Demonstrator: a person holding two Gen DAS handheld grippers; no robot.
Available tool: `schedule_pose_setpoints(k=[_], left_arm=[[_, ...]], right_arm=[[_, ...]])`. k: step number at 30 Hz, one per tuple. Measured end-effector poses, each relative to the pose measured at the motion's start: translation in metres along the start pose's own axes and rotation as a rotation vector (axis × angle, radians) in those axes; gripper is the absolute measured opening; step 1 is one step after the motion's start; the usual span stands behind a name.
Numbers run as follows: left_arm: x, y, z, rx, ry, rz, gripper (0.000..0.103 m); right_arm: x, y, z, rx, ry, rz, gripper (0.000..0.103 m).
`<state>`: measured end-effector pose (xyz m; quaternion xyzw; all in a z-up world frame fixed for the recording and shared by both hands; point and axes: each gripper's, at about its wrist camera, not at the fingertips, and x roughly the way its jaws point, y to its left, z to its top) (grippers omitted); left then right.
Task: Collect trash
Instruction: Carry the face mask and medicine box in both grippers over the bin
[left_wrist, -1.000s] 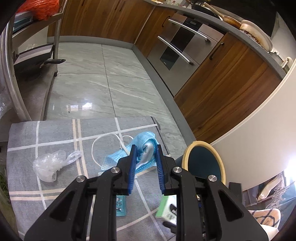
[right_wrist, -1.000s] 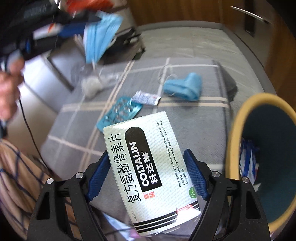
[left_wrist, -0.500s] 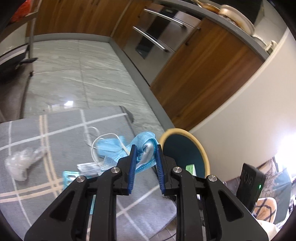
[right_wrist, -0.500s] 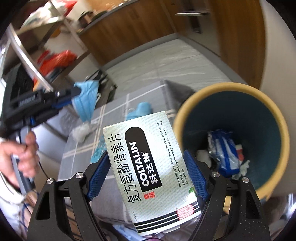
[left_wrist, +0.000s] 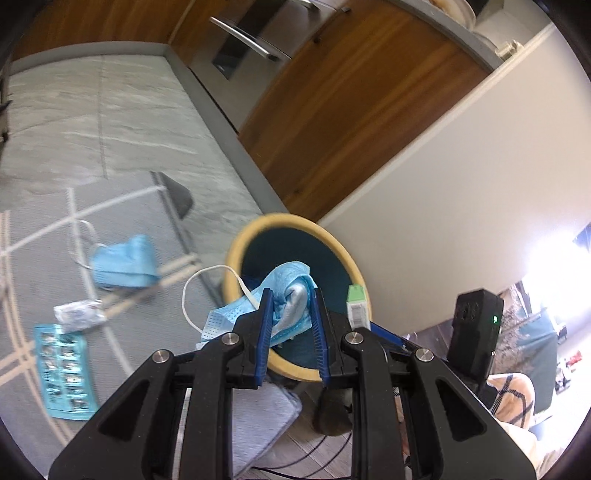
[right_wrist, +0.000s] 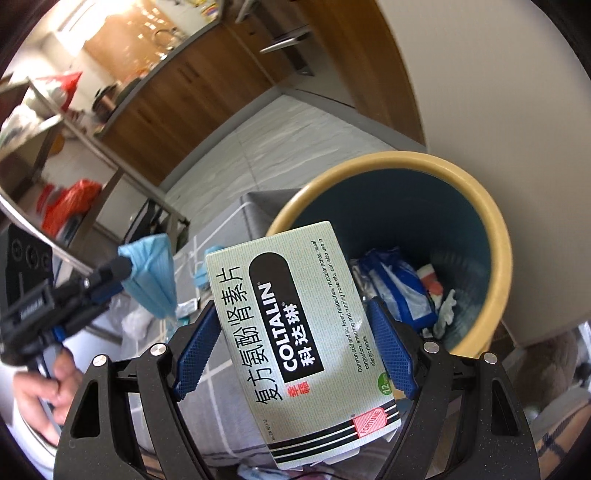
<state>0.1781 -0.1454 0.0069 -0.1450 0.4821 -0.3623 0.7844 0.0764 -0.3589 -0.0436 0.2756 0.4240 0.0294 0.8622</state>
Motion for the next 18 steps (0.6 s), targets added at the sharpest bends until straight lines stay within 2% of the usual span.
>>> schedule_pose_setpoints(k=[4, 12, 18], left_arm=[[0.019, -0.011, -0.001, 0.014, 0.027, -0.038, 0.020], [0.050, -0.021, 0.004, -0.038, 0.063, -0.137, 0.020], [0.077, -0.025, 0.006, -0.078, 0.099, -0.151, 0.020]], right_arm=[[-0.004, -0.013, 0.000, 0.036, -0.012, -0.008, 0.080], [-0.007, -0.030, 0.002, 0.109, -0.035, -0.012, 0.081], [-0.006, -0.042, 0.000, 0.145, -0.044, -0.024, 0.081]])
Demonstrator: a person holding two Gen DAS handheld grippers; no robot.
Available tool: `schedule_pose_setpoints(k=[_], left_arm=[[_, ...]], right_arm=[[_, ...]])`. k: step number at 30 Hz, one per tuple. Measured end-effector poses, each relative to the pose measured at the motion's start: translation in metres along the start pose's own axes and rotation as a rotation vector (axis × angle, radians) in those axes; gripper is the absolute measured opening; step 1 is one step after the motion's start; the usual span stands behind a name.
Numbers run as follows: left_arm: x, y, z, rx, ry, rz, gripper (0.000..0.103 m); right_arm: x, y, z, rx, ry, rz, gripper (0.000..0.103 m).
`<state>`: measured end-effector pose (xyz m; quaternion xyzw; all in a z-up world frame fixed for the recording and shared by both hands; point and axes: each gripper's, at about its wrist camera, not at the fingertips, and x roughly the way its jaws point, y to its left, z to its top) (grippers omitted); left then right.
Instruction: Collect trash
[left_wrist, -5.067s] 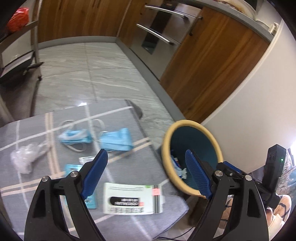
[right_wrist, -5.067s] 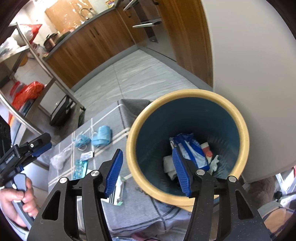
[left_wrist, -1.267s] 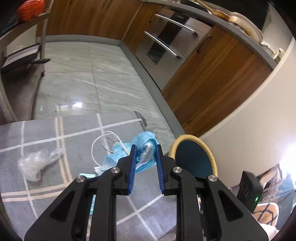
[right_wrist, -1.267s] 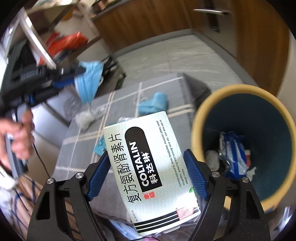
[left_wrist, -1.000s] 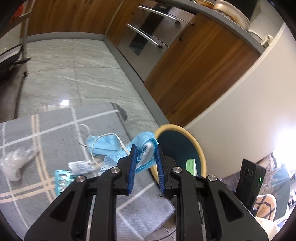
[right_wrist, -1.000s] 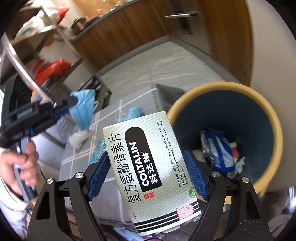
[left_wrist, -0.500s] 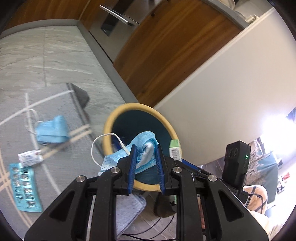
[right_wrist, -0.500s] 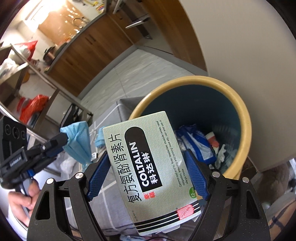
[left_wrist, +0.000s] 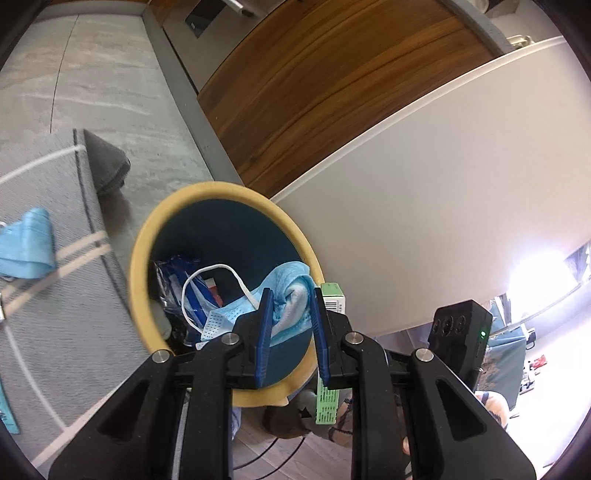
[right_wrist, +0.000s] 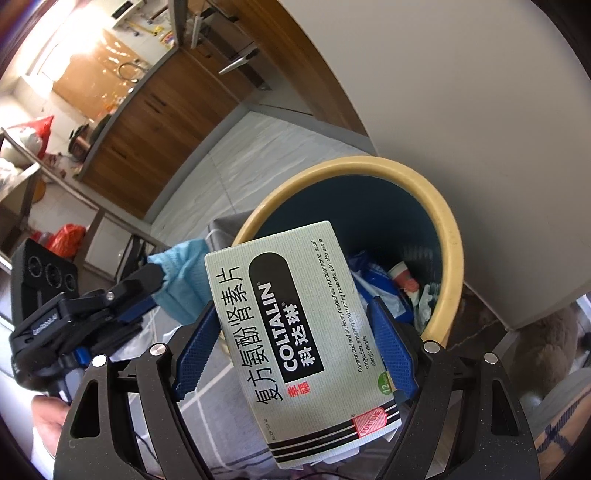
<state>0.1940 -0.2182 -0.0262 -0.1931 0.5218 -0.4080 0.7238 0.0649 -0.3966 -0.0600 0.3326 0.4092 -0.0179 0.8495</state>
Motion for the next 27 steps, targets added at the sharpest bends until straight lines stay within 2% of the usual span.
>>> schedule_pose_setpoints(k=[8, 9, 12, 15, 22, 27], left_arm=[[0.021, 0.015, 0.002, -0.050, 0.018, 0.019, 0.023], [0.021, 0.016, 0.001, -0.054, 0.018, 0.017, 0.027], [0.017, 0.015, 0.002, -0.053, -0.005, 0.033, 0.051], [0.005, 0.012, 0.004, -0.040, -0.034, 0.036, 0.059], [-0.022, 0.010, 0.005, -0.006, -0.062, 0.087, 0.064], [-0.047, 0.009, 0.003, 0.039, -0.074, 0.162, 0.065]], right_arm=[[0.003, -0.010, 0.003, 0.040, -0.005, 0.001, 0.081], [0.003, -0.010, 0.004, 0.042, -0.006, 0.002, 0.081], [0.005, -0.012, 0.005, 0.048, -0.005, 0.003, 0.081], [0.008, -0.011, 0.006, 0.052, -0.002, 0.004, 0.081], [0.019, -0.001, 0.008, 0.012, 0.003, -0.025, 0.081], [0.028, 0.008, 0.012, -0.017, 0.008, -0.053, 0.081]])
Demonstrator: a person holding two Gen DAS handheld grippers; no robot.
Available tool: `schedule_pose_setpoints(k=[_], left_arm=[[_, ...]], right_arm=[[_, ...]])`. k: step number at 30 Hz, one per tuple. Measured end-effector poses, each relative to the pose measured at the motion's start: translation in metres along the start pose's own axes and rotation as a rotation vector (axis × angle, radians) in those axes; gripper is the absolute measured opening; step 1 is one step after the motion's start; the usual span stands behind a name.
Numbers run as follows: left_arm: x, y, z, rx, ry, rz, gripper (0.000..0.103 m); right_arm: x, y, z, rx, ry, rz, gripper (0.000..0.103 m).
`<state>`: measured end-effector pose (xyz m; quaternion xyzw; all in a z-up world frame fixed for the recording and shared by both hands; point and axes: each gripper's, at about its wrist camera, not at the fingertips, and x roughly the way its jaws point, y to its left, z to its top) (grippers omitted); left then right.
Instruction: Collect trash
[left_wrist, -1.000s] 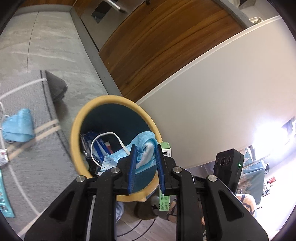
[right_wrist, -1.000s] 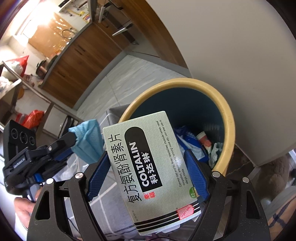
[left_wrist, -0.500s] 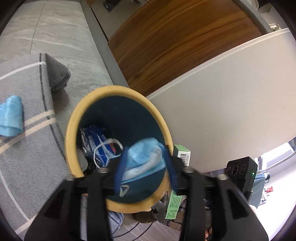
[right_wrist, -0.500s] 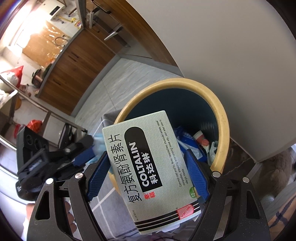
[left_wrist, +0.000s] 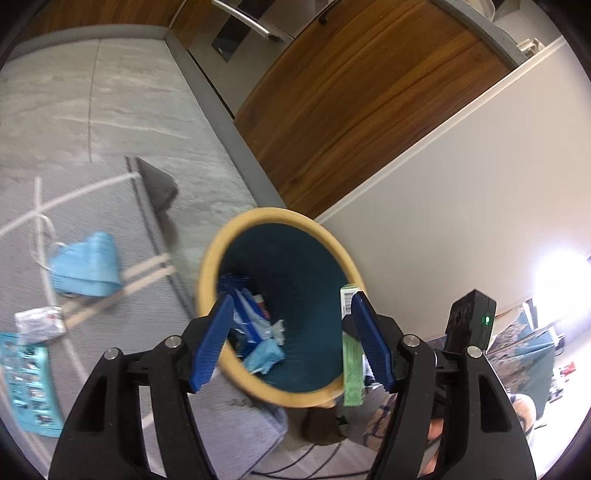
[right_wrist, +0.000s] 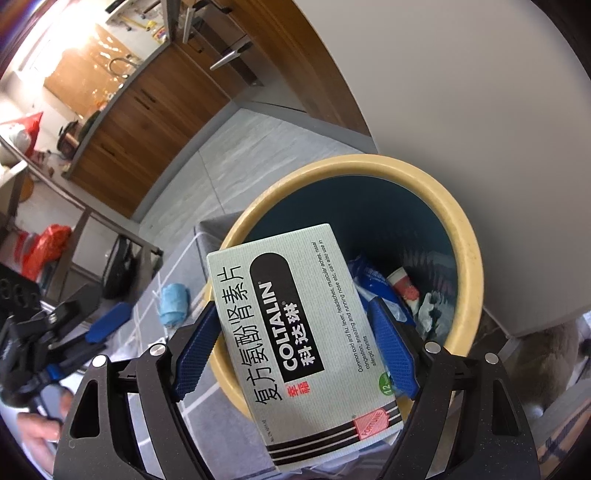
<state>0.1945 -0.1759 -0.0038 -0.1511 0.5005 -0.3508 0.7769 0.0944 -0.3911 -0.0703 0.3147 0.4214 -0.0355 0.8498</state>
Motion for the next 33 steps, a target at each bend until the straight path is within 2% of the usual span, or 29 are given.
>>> schedule_pose_setpoints(k=[7, 13, 16, 21, 27, 33], left_arm=[[-0.039, 0.012, 0.001, 0.032, -0.052, 0.076, 0.068], [-0.072, 0.034, -0.001, -0.002, -0.101, 0.126, 0.068], [-0.087, 0.048, -0.004, -0.023, -0.124, 0.171, 0.068], [-0.112, 0.077, -0.010, -0.073, -0.171, 0.254, 0.069], [-0.148, 0.112, -0.023, -0.138, -0.217, 0.348, 0.072], [-0.177, 0.151, -0.041, -0.218, -0.231, 0.458, 0.073]], right_arm=[[0.008, 0.011, 0.003, -0.047, -0.009, -0.040, 0.081], [0.019, 0.014, -0.001, -0.090, 0.016, -0.120, 0.086], [0.018, 0.016, -0.001, -0.090, 0.020, -0.129, 0.087], [0.010, 0.026, -0.006, -0.117, 0.017, -0.107, 0.088], [0.017, 0.066, -0.022, -0.207, 0.049, -0.067, 0.088], [0.025, 0.102, -0.040, -0.296, 0.085, -0.024, 0.088]])
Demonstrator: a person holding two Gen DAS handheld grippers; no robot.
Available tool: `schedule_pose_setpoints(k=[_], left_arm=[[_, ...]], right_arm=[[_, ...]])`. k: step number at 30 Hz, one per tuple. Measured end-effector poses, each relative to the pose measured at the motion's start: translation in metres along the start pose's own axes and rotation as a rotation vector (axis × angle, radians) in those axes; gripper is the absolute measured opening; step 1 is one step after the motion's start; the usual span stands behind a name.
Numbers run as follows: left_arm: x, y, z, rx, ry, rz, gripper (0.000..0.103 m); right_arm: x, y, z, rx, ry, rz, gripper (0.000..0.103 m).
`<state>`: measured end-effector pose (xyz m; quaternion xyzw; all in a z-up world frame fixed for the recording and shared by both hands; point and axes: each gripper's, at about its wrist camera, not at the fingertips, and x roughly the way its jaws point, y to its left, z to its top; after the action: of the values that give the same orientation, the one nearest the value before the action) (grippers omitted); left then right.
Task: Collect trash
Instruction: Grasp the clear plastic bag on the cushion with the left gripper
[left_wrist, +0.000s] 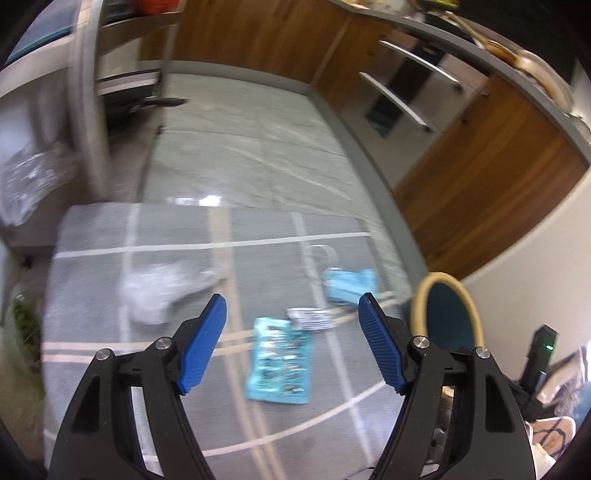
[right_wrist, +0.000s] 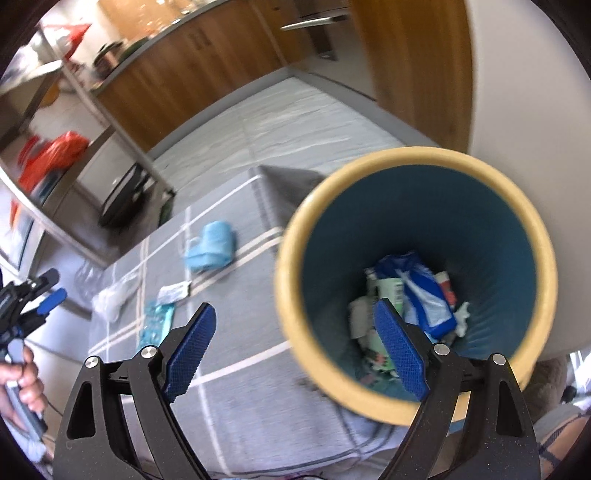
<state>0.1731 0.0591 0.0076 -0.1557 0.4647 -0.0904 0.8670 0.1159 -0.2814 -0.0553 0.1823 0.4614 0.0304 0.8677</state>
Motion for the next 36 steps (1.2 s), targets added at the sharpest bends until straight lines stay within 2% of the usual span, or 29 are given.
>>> schedule_pose_setpoints(k=[8, 11, 20, 23, 28, 30, 33, 36], left_arm=[[0.009, 0.071, -0.007, -0.119, 0.049, 0.143, 0.073], [0.021, 0.074, -0.005, -0.065, 0.069, 0.204, 0.073], [0.081, 0.068, 0.006, 0.111, 0.144, 0.324, 0.072], [0.099, 0.075, 0.006, 0.123, 0.167, 0.346, 0.070], [0.109, 0.080, 0.004, 0.123, 0.184, 0.346, 0.038], [0.107, 0.075, 0.004, 0.136, 0.188, 0.352, 0.029], [0.099, 0.074, 0.005, 0.118, 0.183, 0.347, 0.018], [0.083, 0.075, 0.007, 0.068, 0.156, 0.322, 0.016]], right_arm=[[0.010, 0.026, -0.012, -0.069, 0.037, 0.033, 0.088], [0.011, 0.033, -0.017, -0.094, 0.049, 0.037, 0.088], [0.015, 0.054, -0.028, -0.168, 0.081, 0.043, 0.088], [0.015, 0.061, -0.030, -0.190, 0.084, 0.047, 0.088], [0.019, 0.067, -0.032, -0.206, 0.096, 0.055, 0.088], [0.020, 0.068, -0.033, -0.202, 0.099, 0.060, 0.088], [0.021, 0.071, -0.034, -0.199, 0.103, 0.068, 0.088], [0.022, 0.075, -0.035, -0.206, 0.105, 0.077, 0.088]])
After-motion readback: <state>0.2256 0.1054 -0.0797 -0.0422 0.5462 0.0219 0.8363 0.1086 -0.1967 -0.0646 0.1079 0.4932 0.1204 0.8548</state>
